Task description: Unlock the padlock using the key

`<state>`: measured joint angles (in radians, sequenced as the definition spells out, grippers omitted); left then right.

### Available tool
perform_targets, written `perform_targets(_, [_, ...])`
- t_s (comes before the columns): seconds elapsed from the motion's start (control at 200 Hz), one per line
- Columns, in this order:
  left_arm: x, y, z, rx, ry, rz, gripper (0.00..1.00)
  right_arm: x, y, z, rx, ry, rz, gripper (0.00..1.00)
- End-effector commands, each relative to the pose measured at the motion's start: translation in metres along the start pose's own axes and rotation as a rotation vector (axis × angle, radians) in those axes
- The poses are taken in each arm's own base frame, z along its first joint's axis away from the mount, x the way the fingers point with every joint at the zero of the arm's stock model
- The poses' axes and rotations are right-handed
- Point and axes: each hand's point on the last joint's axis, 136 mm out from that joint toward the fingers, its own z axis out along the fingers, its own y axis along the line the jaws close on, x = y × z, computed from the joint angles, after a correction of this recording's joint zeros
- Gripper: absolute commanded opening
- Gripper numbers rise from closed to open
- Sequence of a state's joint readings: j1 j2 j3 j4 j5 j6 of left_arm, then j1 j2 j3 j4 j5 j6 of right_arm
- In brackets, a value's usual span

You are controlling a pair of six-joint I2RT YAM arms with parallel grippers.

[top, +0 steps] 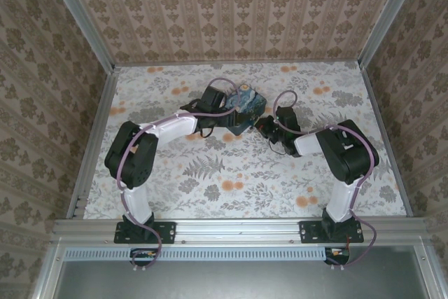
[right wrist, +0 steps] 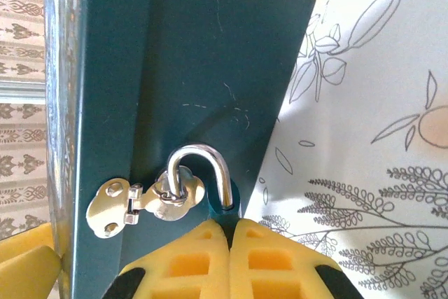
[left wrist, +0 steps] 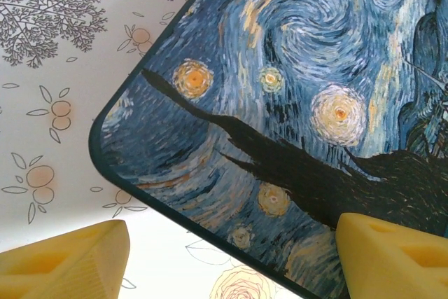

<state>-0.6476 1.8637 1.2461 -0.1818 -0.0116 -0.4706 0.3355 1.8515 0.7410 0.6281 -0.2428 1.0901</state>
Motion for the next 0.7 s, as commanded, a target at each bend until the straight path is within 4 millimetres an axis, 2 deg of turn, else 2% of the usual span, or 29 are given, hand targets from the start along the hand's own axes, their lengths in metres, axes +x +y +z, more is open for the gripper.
perform_targets(0.0, [0.094, 0.049, 0.016, -0.173, 0.318, 0.04, 0.77, -0.024, -0.023, -0.001, 0.105, -0.059, -0.013, 0.0])
perform_targets(0.235, [0.093, 0.047, 0.017, -0.169, 0.325, 0.043, 0.77, -0.034, -0.039, -0.014, 0.142, -0.065, -0.026, 0.0])
perform_targets(0.4, [0.095, 0.047, 0.02, -0.171, 0.341, 0.052, 0.77, -0.034, -0.034, -0.009, 0.17, 0.02, -0.112, 0.0])
perform_targets(0.695, [0.097, 0.047, 0.022, -0.174, 0.355, 0.06, 0.77, -0.039, -0.052, -0.015, 0.319, 0.034, -0.218, 0.0])
